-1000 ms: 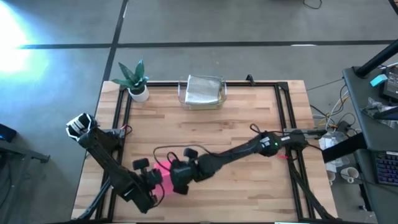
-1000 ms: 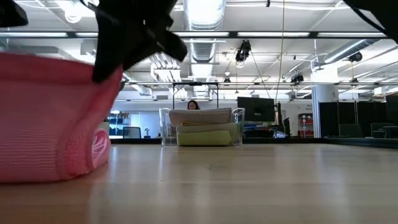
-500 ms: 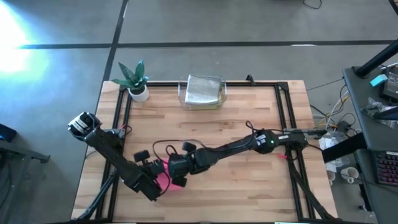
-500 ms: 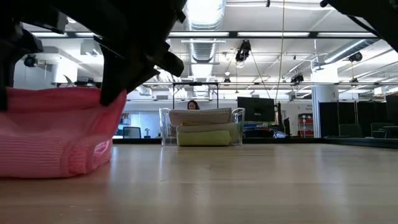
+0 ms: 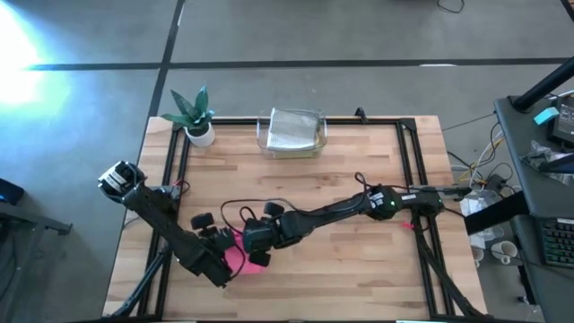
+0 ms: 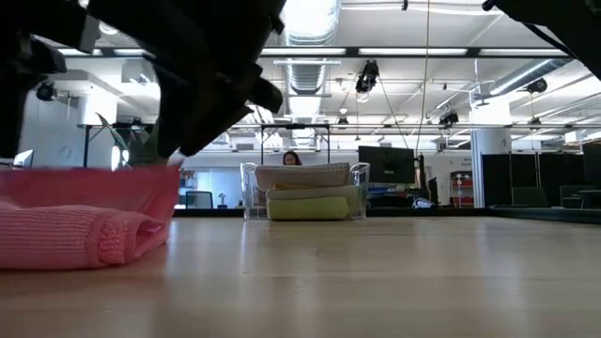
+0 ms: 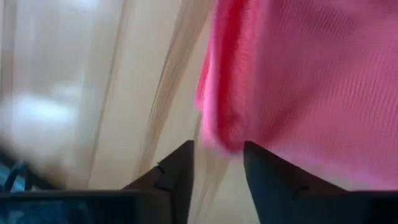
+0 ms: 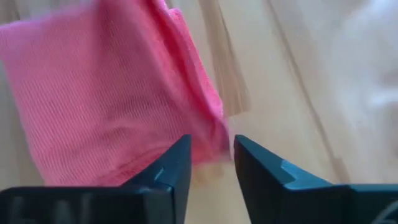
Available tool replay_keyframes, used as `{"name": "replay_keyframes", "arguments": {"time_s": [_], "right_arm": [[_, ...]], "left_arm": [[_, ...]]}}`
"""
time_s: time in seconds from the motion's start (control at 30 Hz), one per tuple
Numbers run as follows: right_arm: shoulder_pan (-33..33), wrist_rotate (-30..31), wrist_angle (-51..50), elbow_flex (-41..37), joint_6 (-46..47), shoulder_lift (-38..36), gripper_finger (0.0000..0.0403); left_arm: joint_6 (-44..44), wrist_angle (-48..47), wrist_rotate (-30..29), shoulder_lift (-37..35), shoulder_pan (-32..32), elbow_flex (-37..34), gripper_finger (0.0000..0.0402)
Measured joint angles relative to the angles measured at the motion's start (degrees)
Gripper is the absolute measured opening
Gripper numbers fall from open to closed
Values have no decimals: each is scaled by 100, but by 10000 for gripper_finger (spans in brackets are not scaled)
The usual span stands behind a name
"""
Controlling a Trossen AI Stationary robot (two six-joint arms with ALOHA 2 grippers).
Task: Fold microfiber towels
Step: Fold the pink microfiber cloth, then put the pink microfiber cloth into the transparent bin
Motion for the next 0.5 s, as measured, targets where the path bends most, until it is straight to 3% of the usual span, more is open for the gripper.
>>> {"name": "replay_keyframes", "arguments": {"time_s": [0.13,0.3,0.5], "right_arm": [[-4,1,-400,25,-18,-234,129],[73,4,-1132,37,-20,-600,129],[509,-114,-1556,25,-476,-710,118]], "left_arm": [[-35,-576,593,-178,29,148,142],[-126,-457,724,-566,-210,354,145],[-156,1241,-210,-654,-848,260,145]]}}
